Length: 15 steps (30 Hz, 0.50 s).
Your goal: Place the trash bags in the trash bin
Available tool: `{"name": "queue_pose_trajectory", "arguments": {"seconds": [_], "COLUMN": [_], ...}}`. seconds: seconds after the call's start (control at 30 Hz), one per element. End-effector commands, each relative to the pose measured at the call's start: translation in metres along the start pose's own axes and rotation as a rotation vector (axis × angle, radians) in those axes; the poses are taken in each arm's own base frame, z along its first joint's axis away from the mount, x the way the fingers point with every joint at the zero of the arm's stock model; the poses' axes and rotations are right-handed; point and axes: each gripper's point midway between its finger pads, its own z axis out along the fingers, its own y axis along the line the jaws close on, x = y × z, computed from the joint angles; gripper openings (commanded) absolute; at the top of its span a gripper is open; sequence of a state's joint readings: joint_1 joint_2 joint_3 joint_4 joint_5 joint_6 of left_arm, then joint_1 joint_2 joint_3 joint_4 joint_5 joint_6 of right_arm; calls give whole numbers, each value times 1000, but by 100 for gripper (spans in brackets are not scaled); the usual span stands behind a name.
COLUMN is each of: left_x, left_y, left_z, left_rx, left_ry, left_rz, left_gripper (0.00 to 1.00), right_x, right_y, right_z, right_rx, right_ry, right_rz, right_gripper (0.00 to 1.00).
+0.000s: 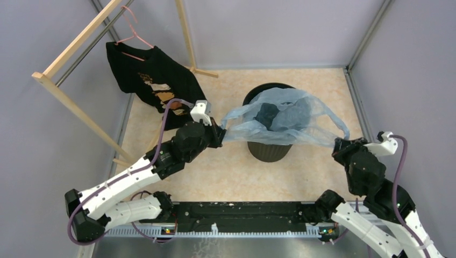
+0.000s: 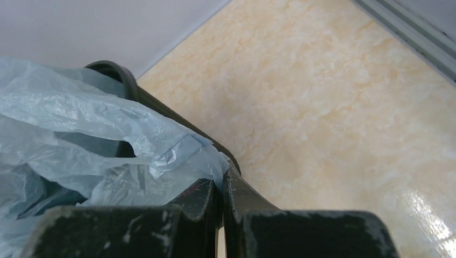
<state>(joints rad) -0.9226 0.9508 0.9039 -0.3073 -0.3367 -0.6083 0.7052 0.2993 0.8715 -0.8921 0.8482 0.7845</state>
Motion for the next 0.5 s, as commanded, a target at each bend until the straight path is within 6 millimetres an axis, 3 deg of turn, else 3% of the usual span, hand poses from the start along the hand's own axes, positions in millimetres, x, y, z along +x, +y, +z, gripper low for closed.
{"name": "queue_pose_trajectory", "arguments": {"seconds": [0.0, 0.33, 0.47], "left_x": [1, 12, 17], "left_y": [5, 14, 14], "left_z": [13, 56, 68], "left_rx": [-30, -121, -100], "left_ry": [-32, 27, 51], "left_rz": [4, 19, 5], "left_gripper": [0, 0, 0], "right_x": [10, 50, 82], "right_y": [-26, -11, -2], "right_z": [11, 59, 82], "right_rx": [157, 200, 200], "right_ry": [-53, -97, 4], "right_rz": [73, -67, -121], "right_gripper": [0, 5, 4]}}
